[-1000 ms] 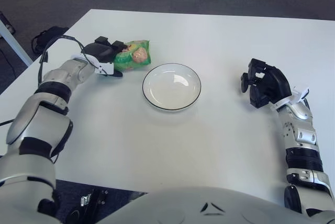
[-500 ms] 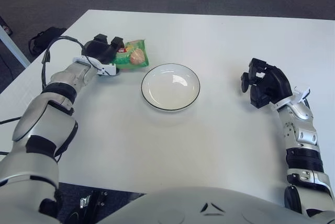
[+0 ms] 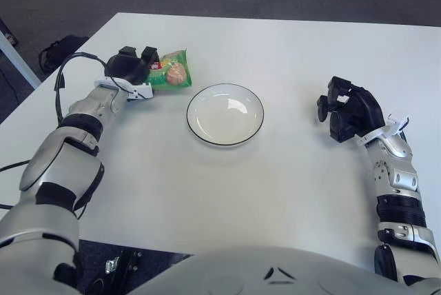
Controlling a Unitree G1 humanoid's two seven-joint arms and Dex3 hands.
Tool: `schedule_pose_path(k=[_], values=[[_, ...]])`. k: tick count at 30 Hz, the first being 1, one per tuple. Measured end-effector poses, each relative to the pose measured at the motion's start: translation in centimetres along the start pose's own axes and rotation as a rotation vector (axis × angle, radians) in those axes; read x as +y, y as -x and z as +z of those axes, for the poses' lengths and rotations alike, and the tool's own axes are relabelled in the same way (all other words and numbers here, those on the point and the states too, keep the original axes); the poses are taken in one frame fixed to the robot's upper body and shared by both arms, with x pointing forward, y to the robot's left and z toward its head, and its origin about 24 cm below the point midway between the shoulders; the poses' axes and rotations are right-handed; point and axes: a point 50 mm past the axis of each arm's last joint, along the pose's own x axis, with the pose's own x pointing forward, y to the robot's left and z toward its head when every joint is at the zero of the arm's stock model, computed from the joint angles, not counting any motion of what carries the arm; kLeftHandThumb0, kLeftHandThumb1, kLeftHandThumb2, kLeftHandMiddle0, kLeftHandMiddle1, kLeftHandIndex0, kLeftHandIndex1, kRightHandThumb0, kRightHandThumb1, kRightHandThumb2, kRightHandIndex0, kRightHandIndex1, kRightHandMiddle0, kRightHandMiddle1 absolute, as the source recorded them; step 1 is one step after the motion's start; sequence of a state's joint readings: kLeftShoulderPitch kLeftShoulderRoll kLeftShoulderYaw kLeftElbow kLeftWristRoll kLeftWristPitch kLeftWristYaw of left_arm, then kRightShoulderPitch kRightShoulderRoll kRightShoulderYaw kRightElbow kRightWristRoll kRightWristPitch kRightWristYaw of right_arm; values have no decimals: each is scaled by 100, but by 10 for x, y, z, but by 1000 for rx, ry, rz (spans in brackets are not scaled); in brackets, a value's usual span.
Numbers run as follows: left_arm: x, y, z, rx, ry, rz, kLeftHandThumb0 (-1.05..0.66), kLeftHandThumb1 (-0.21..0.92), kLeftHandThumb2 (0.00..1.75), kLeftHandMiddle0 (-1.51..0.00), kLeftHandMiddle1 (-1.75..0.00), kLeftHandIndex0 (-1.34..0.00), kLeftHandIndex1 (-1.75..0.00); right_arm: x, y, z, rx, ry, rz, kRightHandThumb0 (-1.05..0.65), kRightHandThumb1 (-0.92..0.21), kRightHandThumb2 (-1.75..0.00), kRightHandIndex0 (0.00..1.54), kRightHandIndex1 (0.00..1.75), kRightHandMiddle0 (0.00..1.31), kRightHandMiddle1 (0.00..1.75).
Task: Put the snack into the plate.
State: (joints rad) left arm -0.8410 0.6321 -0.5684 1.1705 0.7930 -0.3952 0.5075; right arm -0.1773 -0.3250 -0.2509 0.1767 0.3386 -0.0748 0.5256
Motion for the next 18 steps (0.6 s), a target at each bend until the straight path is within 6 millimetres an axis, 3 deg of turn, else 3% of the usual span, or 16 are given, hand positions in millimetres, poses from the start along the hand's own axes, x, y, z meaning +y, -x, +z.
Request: schedule_pose_path(k=[10,18], values=[[21,-9,18,-48,36,172,0,2,162,-88,-162,-61,-175,-2,0,0,9,0,-4,-1,10,-175,92,164,74,175],[46,-6,52,-158,115,325,0,11,156,-76,-172,-55,-175,-2,0,-2,31,-3,-19,-1,10,-175,91,165,73,175]])
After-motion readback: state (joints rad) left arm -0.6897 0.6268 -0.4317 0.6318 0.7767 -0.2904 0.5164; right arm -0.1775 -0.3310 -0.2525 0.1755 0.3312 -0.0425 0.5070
